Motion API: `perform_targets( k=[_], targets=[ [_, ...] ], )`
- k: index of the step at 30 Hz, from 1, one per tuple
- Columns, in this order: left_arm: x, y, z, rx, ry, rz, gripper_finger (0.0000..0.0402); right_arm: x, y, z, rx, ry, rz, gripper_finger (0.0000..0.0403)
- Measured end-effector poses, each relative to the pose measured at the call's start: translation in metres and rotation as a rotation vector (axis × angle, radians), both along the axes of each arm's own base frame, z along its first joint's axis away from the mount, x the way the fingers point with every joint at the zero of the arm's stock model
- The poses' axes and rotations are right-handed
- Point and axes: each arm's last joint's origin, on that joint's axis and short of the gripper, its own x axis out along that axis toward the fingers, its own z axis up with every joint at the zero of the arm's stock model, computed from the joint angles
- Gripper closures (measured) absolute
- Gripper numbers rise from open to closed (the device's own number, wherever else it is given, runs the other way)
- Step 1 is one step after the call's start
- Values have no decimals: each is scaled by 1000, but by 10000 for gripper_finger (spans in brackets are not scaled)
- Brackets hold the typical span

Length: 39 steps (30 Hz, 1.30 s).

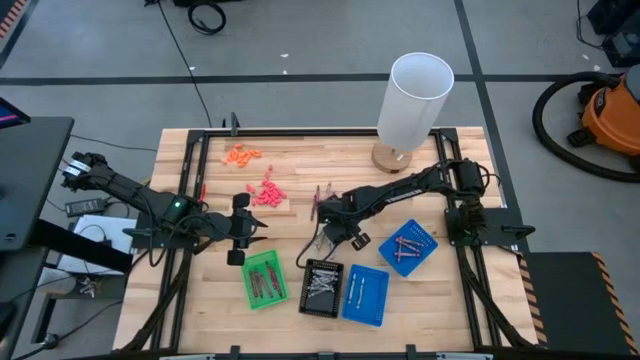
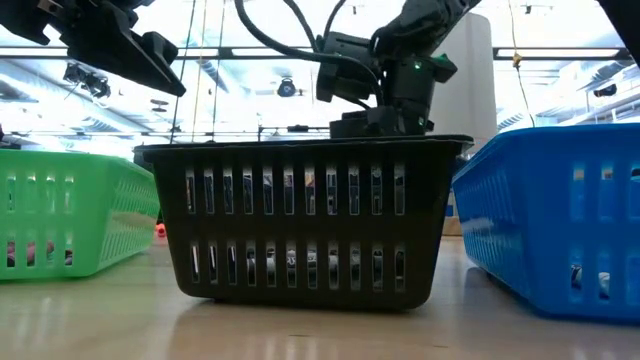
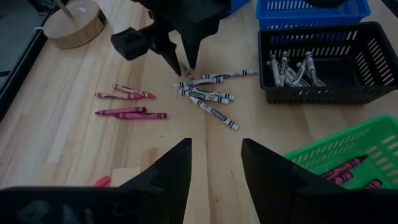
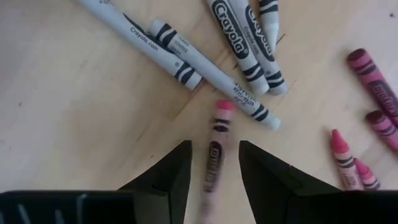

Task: Sort crayons
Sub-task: Put the pink crayon into the right blue basket

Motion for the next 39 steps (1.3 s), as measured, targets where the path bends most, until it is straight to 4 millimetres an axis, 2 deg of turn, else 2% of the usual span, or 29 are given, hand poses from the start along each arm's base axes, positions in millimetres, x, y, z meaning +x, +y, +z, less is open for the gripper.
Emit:
perform_targets(
  k=[8,20,32,39],
  targets=[
    [0,0,0,0,0,0,251,-6,-1,-2,27,52,-65,282],
    [0,-2,0,-24,7,-24,251,-6,0,-1,86,74,-166,384],
    [0,-1,0,-24,6,-23,251,4,2,25,26,94,-275,370],
    [0,-1,0,-24,7,-23,251,8,11,39,22,89,-306,369]
  ],
)
